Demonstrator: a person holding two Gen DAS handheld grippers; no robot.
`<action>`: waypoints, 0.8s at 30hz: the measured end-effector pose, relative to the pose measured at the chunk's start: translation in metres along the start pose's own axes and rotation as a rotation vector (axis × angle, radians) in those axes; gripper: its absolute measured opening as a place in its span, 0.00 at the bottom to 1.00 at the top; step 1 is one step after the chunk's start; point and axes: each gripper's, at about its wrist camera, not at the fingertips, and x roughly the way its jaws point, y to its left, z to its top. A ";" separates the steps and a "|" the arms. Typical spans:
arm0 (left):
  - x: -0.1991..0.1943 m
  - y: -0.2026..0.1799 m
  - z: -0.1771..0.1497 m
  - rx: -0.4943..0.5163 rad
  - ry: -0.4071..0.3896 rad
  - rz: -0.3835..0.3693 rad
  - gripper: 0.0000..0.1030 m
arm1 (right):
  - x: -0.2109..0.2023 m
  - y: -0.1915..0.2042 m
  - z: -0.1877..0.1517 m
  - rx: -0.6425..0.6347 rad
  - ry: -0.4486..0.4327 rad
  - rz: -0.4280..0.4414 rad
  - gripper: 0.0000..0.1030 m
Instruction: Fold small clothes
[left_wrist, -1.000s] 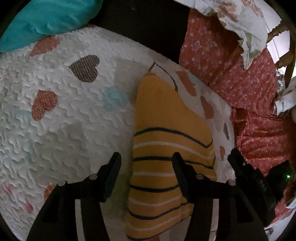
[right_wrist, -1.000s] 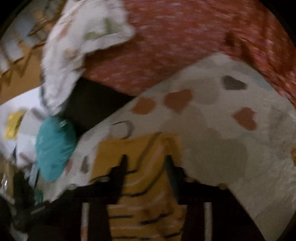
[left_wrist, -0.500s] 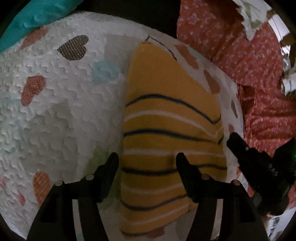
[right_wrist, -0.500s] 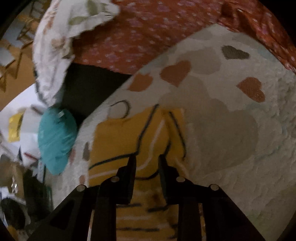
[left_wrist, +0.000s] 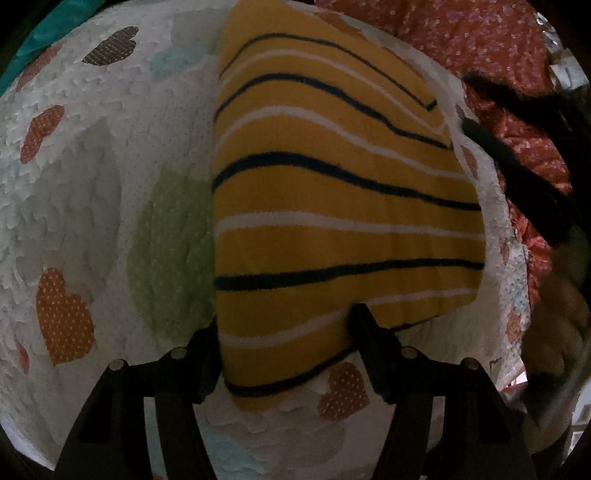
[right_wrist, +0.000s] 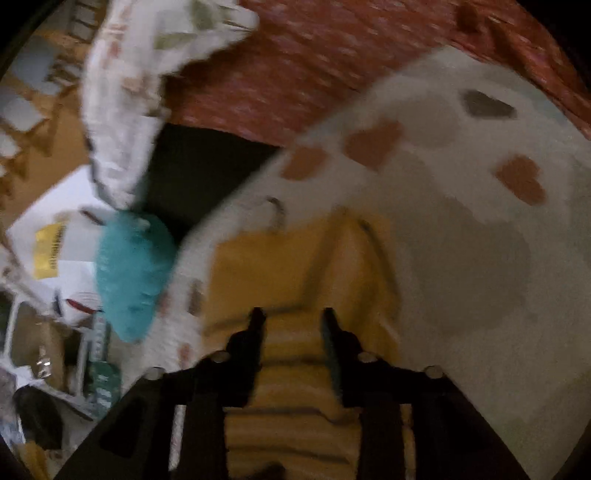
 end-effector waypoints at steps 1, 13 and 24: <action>-0.001 0.002 -0.001 0.002 -0.002 -0.011 0.62 | 0.010 -0.003 0.000 -0.007 0.014 -0.019 0.69; -0.095 0.019 -0.044 0.038 -0.308 0.060 0.62 | -0.054 -0.025 -0.039 0.074 -0.049 -0.323 0.73; -0.211 -0.031 -0.178 -0.008 -0.910 0.399 1.00 | -0.159 -0.008 -0.151 -0.124 -0.066 -0.393 0.73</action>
